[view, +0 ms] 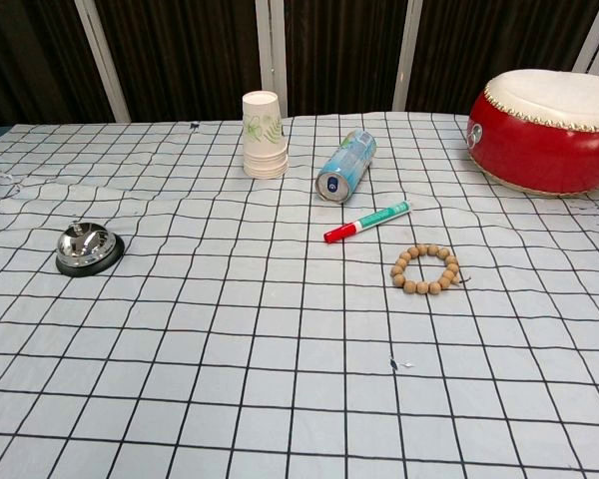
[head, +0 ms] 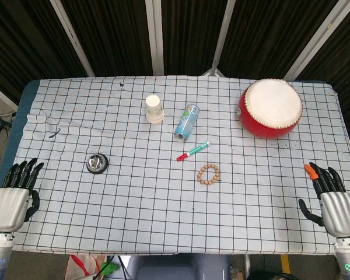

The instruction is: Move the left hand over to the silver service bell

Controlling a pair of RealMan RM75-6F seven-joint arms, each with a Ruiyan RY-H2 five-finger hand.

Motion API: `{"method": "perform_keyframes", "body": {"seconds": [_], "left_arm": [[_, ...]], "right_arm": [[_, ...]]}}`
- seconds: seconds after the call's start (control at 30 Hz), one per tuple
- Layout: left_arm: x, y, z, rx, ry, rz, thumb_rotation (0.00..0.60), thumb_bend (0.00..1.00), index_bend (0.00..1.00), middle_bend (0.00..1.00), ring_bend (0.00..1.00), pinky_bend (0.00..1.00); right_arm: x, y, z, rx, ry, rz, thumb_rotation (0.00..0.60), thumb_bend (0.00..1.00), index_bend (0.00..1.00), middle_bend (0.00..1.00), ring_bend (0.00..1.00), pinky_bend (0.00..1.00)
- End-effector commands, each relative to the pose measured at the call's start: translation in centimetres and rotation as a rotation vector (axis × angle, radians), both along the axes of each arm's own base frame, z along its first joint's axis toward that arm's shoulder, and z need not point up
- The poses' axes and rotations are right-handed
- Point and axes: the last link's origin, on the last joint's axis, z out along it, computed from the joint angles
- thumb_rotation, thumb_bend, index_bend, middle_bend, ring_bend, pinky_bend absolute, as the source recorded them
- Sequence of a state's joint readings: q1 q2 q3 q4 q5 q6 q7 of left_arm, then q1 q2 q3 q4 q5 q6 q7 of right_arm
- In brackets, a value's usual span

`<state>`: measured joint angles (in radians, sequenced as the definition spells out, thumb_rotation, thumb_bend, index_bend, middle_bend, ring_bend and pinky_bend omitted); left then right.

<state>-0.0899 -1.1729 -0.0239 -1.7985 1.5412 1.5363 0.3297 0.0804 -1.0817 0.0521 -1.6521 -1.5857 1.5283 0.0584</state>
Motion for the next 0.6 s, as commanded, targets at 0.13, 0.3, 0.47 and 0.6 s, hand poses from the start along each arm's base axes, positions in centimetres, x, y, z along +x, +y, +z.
{"method": "perform_keyframes", "body": {"seconds": [0.13,0.3,0.47,0.6], "left_arm": [[0.16,-0.12,0.03,0.001,-0.004,-0.006,0.600,1.00,0.00,0.00,0.00,0.00],[0.19,-0.14,0.01,-0.002,-0.007,-0.009,0.600,1.00,0.00,0.00,0.00,0.00],[-0.26,0.10,-0.11,-0.020,-0.001,0.009,0.600,1.00,0.00,0.00,0.00,0.00],[-0.42,0.40,-0.16,-0.025,0.007,0.021,0.600,1.00,0.00,0.00,0.00,0.00]], "right_arm": [[0.05,0.14,-0.05,0.004,0.005,0.003,0.600,0.40,0.05,0.08,0.12,0.04],[-0.04,0.23,0.04,0.001,0.002,-0.002,0.600,0.40,0.05,0.08,0.12,0.04],[-0.01,0.23,0.10,-0.005,0.002,-0.002,0.600,0.40,0.05,0.08,0.12,0.04],[-0.17,0.04,0.01,-0.001,0.010,-0.009,0.600,0.40,0.05,0.08,0.12,0.04]]}}
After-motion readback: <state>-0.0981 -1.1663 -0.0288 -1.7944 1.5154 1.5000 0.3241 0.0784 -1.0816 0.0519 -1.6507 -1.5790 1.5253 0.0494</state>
